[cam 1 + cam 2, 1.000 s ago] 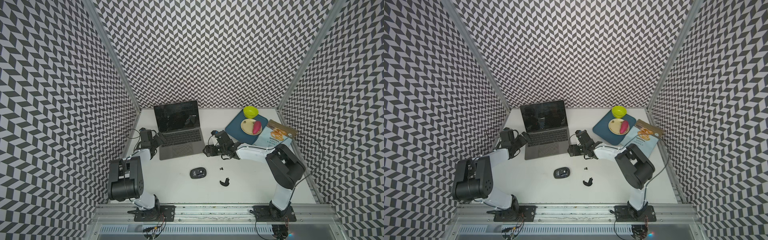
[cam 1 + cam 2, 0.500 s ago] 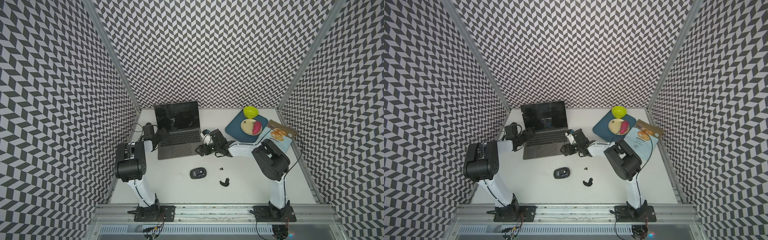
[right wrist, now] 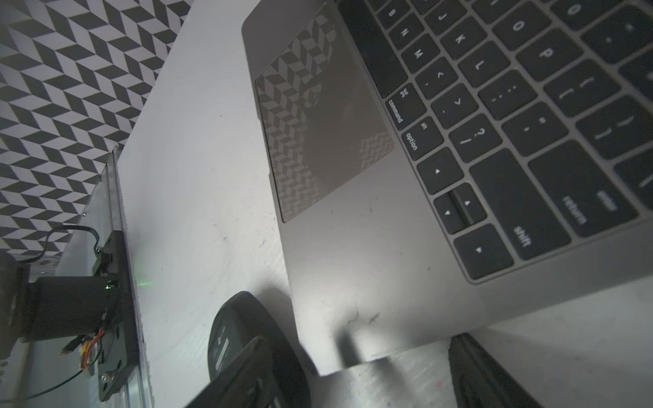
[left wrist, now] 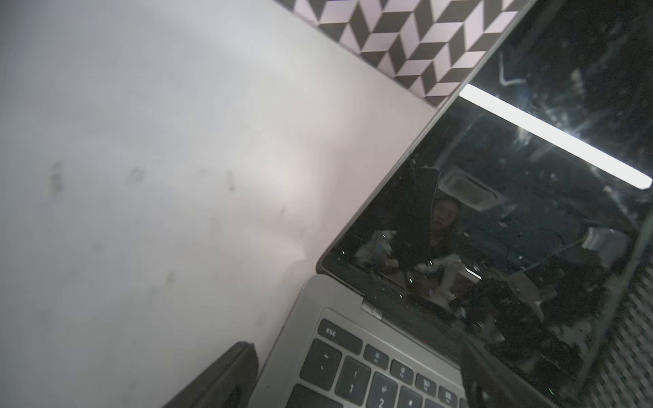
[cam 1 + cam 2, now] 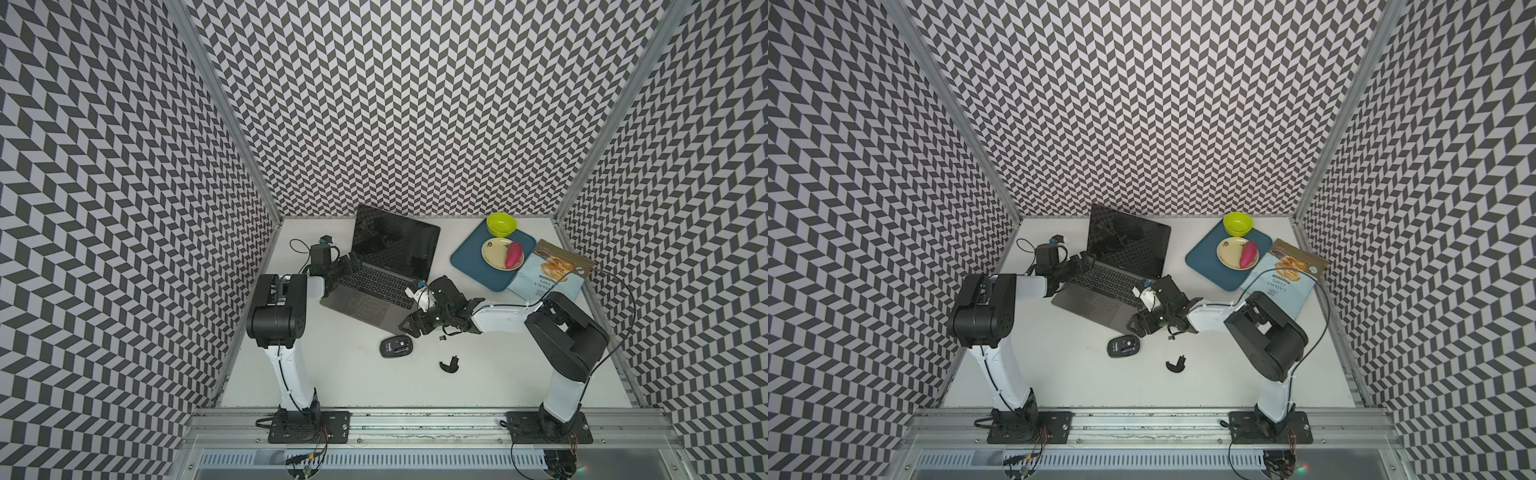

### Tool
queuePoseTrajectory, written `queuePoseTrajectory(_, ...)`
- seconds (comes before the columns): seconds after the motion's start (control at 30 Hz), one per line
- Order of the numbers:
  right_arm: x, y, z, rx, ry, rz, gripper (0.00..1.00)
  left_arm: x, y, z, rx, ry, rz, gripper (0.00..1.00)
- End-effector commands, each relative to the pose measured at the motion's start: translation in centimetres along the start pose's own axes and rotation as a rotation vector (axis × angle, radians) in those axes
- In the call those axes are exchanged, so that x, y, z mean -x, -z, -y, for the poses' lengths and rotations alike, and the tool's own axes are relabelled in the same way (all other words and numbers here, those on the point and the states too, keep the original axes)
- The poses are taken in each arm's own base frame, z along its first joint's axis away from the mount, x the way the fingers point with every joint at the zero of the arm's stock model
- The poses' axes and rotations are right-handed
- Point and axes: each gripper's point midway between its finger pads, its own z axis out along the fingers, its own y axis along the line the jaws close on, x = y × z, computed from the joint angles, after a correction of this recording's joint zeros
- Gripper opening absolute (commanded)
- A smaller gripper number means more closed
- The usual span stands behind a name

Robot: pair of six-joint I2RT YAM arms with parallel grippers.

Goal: Insert the wireless mouse receiver into the laptop
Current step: Adjust the laptop at the center of the board, then pick up the USB plug at the center of the board.

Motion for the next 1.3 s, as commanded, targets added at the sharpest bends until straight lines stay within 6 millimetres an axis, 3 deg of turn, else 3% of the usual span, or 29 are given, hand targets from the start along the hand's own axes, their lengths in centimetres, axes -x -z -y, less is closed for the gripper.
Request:
queuePoseTrajectory(0.0,1.8,-0.4,-4.5,0.126,0.135,0.064,0.80,-6.2,-1.6,6.4,-0.243,-0.023,-0.230,0.94)
queuePoseTrajectory(0.17,3.4,0.3,-3.6,0.012,0.148,0.120,0.81,-6.5,-2.7,6.6,-0.257,-0.058,-0.259,0.92)
queuePoseTrajectory(0.27,4.7,2.1,-2.6,-0.096,0.204,0.145,0.84,-5.1,-3.0,5.7,-0.203,-0.073,-0.228,0.93)
queuePoseTrajectory(0.4,5.5,5.6,-2.7,-0.211,0.419,0.094,0.83,-2.1,-2.4,3.8,-0.125,-0.079,-0.159,0.94)
queuePoseTrajectory(0.53,2.7,8.3,-1.8,-0.286,0.661,-0.096,0.81,1.1,-0.2,2.3,-0.068,-0.093,-0.074,0.95)
queuePoseTrajectory(0.67,0.0,9.7,1.1,-0.379,0.827,-0.267,0.77,2.9,2.3,2.5,-0.059,-0.148,-0.034,0.95)
queuePoseTrajectory(0.87,-2.5,9.3,2.8,-0.326,0.845,-0.367,0.71,2.7,4.9,3.4,-0.066,-0.232,-0.056,0.95)
queuePoseTrajectory(1.27,-6.3,9.2,4.3,-0.320,0.837,-0.470,0.57,2.7,4.9,3.7,-0.073,-0.264,-0.090,0.95)
